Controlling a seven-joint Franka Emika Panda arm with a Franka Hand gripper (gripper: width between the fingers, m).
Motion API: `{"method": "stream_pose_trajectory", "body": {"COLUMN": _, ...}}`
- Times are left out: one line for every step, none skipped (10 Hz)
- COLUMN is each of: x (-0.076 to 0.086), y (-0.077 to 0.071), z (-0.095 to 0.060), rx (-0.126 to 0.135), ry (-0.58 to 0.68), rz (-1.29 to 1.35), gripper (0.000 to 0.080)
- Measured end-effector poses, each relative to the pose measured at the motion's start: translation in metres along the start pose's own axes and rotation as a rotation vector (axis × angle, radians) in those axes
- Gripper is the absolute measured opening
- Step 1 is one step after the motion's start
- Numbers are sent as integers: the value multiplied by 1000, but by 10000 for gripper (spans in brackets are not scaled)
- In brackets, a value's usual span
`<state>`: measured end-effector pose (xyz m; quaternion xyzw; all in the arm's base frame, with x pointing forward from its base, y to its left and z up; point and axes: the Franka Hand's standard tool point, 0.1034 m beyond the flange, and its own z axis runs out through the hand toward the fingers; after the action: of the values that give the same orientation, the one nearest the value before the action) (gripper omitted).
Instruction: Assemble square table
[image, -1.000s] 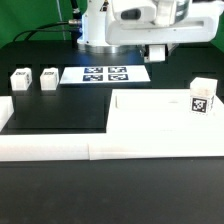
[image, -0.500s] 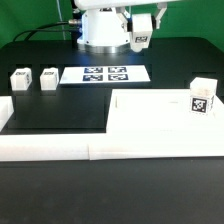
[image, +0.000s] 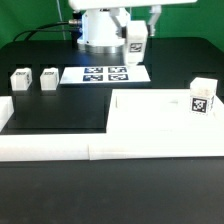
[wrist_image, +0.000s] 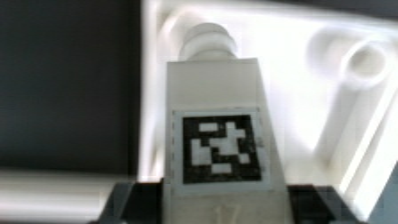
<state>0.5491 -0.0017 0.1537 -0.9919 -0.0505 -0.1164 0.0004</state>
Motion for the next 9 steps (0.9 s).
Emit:
{"method": "stream_pose_trajectory", "body": {"x": 25, "y": 19, "z": -12, "rx": -11, "ry": 38, "rz": -14, "gripper": 291}}
{"method": "stream_pose_trajectory", "body": {"x": 46, "y": 30, "z": -19, "rx": -24, "ry": 116, "rz": 5, "gripper": 291}}
{"method": "stream_pose_trajectory", "body": {"x": 42, "y": 32, "z": -16, "rx": -49, "ry": 177, "rz": -1, "gripper": 291}}
{"method": "stream_pose_trajectory", "body": {"x": 39, "y": 38, "z": -16, "rx": -84, "ry": 245, "rz": -16, "gripper": 291}}
{"method": "stream_pose_trajectory", "body": {"x": 38, "y": 47, "z": -19, "rx": -129, "ry": 321, "rz": -27, "gripper": 291}}
{"method": "stream_pose_trajectory", "body": {"x": 36, "y": 54, "z": -19, "rx": -165, "ry": 377, "rz": -32, "gripper": 291}}
{"method": "stream_pose_trajectory", "body": {"x": 33, "y": 57, "z": -16, "rx": -175, "ry": 387, "rz": -33, "gripper": 291}}
{"method": "stream_pose_trajectory", "body": {"x": 33, "y": 54, "z": -13, "rx": -170, "ry": 378, "rz": -36, "gripper": 291}}
{"method": "stream_pose_trajectory", "body": {"x": 32, "y": 52, "z": -1, "rx": -169, "ry": 366, "rz": -46, "gripper": 291}}
